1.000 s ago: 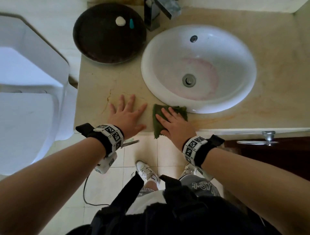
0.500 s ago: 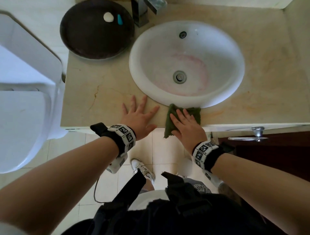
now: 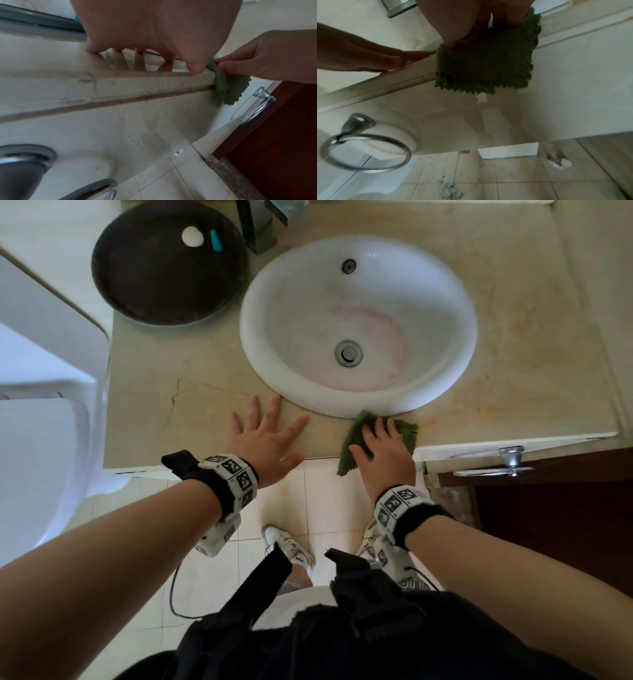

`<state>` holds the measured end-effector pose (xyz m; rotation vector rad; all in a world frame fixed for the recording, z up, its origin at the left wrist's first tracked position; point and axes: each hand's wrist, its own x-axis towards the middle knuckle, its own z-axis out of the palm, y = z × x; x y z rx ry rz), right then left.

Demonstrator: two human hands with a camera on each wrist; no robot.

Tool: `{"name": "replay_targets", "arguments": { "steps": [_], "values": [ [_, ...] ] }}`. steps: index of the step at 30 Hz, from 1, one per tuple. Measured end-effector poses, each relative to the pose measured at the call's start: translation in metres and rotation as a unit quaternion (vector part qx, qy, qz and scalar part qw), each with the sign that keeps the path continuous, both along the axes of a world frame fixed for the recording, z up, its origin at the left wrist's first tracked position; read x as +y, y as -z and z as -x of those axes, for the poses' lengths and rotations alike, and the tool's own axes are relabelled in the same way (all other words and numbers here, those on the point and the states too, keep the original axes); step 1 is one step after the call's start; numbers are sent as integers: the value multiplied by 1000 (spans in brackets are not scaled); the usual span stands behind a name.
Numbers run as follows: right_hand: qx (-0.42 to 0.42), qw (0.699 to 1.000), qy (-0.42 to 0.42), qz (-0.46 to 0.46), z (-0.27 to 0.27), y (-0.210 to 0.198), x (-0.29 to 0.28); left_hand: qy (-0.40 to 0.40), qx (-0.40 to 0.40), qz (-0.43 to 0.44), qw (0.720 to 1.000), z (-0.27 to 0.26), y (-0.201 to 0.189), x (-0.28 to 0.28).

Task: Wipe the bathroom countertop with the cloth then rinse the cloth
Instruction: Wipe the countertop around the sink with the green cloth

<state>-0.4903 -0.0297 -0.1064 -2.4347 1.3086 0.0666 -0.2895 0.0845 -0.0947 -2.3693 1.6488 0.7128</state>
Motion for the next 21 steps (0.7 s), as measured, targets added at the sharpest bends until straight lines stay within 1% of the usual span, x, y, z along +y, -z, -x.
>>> {"name": "replay_targets", "arguments": {
  "steps": [3,5,8,9,12,14,16,18,21],
  "values": [
    [-3,999,-35,4,-23,2,18,6,-2,-3,1000,-1,-1,0],
    [-16,999,-38,-2,-32,3,24,7,-2,-1,1000,-2,0,0],
    [-15,999,-48,-13,-21,5,17,3,4,10,1000,-3,2,1],
    [-16,999,-37,-14,-11,6,10,-1,4,16,1000,-3,2,1],
    [-14,998,59,-1,18,1,-17,-11,-3,36,999,-1,4,1],
    [6,995,101,2,22,-1,-27,-17,-5,42,999,0,4,1],
    [15,993,119,1,13,0,-27,-18,-7,45,999,1,4,0],
    [20,993,114,-2,3,0,-19,-20,-15,48,999,1,6,-1],
    [26,998,51,5,-6,1,0,-31,-19,52,998,5,7,-3]
  ]
}}
